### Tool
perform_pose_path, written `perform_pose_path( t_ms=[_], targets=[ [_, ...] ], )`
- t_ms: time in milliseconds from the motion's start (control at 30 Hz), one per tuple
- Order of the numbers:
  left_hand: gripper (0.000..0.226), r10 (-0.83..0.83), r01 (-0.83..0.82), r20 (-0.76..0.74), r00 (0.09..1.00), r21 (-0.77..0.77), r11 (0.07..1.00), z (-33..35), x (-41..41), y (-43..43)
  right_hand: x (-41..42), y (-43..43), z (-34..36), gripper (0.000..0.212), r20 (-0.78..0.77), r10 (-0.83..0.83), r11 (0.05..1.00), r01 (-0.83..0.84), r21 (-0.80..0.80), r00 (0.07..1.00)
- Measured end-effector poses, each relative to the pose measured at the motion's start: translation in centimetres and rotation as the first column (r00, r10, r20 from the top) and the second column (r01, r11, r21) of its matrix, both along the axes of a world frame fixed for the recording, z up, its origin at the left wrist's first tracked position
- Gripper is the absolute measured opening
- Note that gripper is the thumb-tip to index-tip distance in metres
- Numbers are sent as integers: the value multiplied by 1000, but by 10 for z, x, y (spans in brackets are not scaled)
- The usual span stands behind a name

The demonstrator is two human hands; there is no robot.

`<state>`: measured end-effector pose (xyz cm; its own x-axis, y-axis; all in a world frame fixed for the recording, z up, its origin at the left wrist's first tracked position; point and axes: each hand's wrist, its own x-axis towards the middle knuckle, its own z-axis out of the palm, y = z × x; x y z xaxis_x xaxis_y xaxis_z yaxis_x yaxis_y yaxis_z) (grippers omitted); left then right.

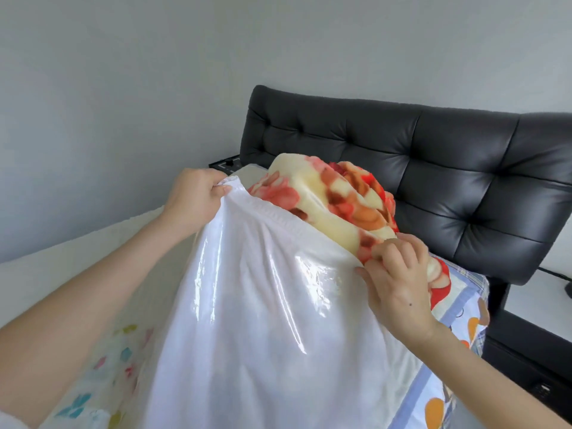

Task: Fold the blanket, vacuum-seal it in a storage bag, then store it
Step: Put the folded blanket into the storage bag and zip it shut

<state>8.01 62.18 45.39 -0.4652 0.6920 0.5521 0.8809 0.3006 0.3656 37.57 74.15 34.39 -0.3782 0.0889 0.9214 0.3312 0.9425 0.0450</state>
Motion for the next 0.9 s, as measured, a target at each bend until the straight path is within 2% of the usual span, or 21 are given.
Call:
perform_pose_path(
  t_ms=[67, 167, 333, 400, 500, 533, 600, 633, 700, 733, 800, 833, 900],
  targets=[
    [23, 21, -21, -12, 1000, -8, 1000, 11, 6, -9, 2, -9, 0, 10, -31, -14, 987, 9, -163, 999],
    [20, 60, -61, -23, 998, -52, 997, -10, 24, -35, 11, -26, -30, 15, 63, -37, 923, 58, -380, 997],
    [19, 91, -80, 65, 994, -156, 984, -104, 61, -112, 40, -59, -114, 13, 233, 179, 814, -11, -580, 956],
    [23, 134, -115, 86, 987, -199, 973, -129, 76, -142, 50, -79, -141, 22, 274, 278, 732, -18, -681, 921],
    [18, 172, -162, 64, 983, -144, 976, -134, 87, -170, 52, -98, -148, 21, 231, 346, 580, -14, -814, 909],
    [19, 175, -167, 52, 983, -125, 978, -130, 90, -177, 53, -103, -143, 16, 183, 339, 501, -13, -865, 923],
    [15, 167, -163, 32, 986, -101, 982, -124, 94, -190, 58, -108, -131, 11, 78, 253, 245, 14, -969, 964],
    [13, 150, -147, 30, 988, -95, 985, -123, 96, -196, 63, -108, -127, 12, 83, 147, 145, 62, -987, 986],
    [17, 132, -127, 55, 990, -85, 988, -125, 102, -208, 74, -103, -126, 15, 234, -13, -31, 233, -972, 972],
    [23, 134, -128, 77, 988, -80, 989, -126, 104, -212, 79, -99, -129, 15, 256, -14, -198, 248, -948, 967],
    [32, 122, -115, 94, 988, -72, 991, -128, 106, -217, 81, -92, -132, 14, 163, -8, -622, 123, -773, 987],
    [32, 116, -110, 92, 989, -70, 991, -128, 106, -219, 82, -88, -134, 14, 133, -29, -751, 67, -657, 991],
    [28, 115, -109, 79, 990, -78, 991, -128, 108, -221, 83, -84, -141, 14, 117, -51, -849, 18, -529, 992]
  ],
)
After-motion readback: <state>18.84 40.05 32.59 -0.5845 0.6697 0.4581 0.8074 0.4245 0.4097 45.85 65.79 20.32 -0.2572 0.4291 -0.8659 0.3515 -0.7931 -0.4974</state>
